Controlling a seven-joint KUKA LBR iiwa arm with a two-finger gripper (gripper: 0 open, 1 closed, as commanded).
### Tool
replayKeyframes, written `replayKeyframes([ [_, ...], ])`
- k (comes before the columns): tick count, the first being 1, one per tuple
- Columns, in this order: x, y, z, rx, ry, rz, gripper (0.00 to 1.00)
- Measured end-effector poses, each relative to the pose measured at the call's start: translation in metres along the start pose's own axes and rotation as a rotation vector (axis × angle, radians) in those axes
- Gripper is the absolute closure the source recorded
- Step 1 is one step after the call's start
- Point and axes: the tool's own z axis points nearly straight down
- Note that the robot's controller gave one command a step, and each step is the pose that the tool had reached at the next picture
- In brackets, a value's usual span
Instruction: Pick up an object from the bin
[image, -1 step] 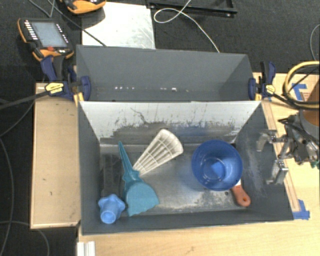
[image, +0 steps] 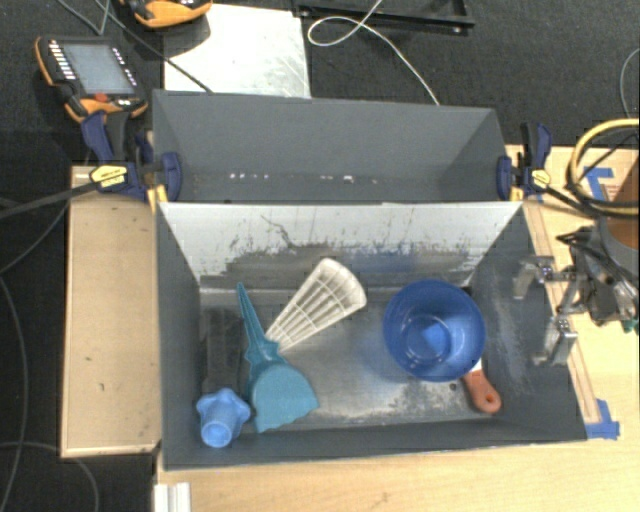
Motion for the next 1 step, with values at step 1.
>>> replayKeyframes([
  [1,0.0153,0.0409,0.0918,-0.006,0.013,-0.034,0.00],
])
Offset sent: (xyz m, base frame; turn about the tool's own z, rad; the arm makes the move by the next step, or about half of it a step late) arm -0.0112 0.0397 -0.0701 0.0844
